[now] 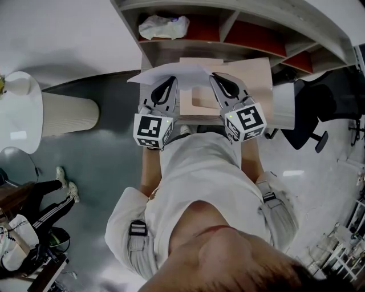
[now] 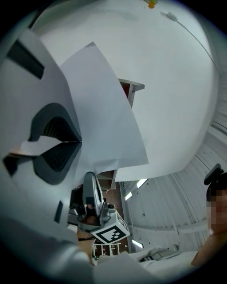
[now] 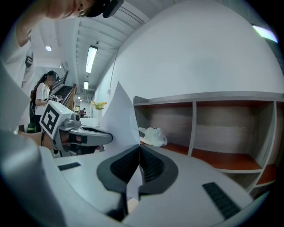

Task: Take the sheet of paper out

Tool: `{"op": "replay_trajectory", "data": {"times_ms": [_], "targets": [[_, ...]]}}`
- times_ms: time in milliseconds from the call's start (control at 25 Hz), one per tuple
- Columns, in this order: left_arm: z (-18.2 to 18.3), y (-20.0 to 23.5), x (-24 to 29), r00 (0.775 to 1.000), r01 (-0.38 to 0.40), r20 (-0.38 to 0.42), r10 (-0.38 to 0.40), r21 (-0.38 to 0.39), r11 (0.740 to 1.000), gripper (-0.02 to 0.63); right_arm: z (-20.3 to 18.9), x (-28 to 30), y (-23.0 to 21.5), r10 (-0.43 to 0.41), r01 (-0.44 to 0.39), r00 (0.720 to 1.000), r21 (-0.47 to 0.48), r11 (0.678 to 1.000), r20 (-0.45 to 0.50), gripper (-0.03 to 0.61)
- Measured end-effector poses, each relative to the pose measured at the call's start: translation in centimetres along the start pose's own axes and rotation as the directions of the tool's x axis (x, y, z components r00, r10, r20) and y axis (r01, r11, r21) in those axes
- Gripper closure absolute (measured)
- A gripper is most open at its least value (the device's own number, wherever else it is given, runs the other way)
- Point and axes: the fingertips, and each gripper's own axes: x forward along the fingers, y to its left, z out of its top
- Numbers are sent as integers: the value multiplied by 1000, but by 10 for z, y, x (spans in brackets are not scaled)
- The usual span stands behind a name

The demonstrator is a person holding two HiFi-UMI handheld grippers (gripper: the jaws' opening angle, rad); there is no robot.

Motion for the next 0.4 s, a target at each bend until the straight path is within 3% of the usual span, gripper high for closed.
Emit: {"op": "replay_trajectory", "data": {"times_ms": [400], "targets": [[-2, 2, 16, 1000, 18, -10, -18, 3, 1000, 591, -6, 7, -10, -5, 5, 1000, 12, 1000, -15, 558]]}}
